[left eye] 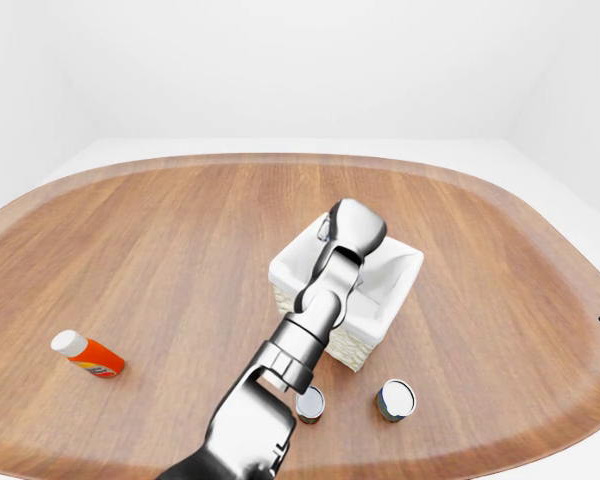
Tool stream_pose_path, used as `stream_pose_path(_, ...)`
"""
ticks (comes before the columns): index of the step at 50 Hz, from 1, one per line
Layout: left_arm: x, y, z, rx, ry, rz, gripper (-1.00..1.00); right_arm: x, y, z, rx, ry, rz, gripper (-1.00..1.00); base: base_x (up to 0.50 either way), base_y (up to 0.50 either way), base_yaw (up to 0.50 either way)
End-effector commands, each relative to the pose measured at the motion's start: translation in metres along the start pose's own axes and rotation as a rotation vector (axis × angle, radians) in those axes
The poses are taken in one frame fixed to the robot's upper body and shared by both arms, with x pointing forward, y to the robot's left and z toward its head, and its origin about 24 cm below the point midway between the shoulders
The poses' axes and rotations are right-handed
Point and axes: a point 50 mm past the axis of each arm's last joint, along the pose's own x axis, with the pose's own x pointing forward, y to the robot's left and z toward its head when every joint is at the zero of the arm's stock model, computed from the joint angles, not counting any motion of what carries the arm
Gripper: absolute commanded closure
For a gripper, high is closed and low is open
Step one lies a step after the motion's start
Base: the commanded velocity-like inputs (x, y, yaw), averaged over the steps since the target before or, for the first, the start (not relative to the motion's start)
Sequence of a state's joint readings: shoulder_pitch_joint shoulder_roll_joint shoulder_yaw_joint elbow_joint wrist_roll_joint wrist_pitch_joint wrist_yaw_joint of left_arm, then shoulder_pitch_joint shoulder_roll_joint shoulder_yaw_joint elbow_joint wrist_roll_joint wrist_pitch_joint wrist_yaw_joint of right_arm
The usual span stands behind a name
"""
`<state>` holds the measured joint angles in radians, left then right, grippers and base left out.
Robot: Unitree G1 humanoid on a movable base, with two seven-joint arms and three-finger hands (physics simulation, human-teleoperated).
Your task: Pick up the alphabet soup and the cream cheese box, and put them in the basket.
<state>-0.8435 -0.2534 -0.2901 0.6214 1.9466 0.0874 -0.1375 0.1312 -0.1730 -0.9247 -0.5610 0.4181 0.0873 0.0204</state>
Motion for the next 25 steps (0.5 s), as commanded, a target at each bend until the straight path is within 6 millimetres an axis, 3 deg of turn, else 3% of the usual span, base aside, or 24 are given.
stream_pose_path(1, 0.0022, 0.0017, -0.0012, 0.019, 0.005, 0.028, 1.00, 0.0001, 0.0001, 0.0022, 0.001, -0.009, 0.000, -1.00, 0.00, 0.00, 0.00)
stream_pose_path(11, 0.0014, 0.0014, 0.0009, 0.016, 0.001, 0.030, 1.00, 0.0004, 0.0003, 0.0019, 0.001, -0.009, 0.000, -1.00, 0.00, 0.00, 0.00)
stream_pose_path(12, 0.0019, -0.0010, 0.0016, 0.007, 0.000, 0.021, 0.69, 0.0003, 0.0003, 0.0016, 0.001, -0.007, 0.000, -1.00, 0.00, 0.00, 0.00)
stream_pose_path(13, 0.0021, -0.0012, 0.0015, 0.004, 0.000, 0.022, 0.23, 0.0003, 0.0003, 0.0005, 0.001, -0.003, 0.000, -1.00, 0.00, 0.00, 0.00)
stream_pose_path(14, 0.0025, 0.0015, 0.0002, 0.014, 0.002, 0.023, -1.00, 0.0003, 0.0002, 0.0004, 0.001, -0.002, 0.000, -1.00, 0.00, 0.00, 0.00)
stream_pose_path(25, 0.0024, 0.0048, -0.0054, 0.016, 0.020, 0.022, -1.00, 0.0001, 0.0000, 0.0019, 0.001, -0.008, 0.001, -1.00, 0.00, 0.00, 0.00)
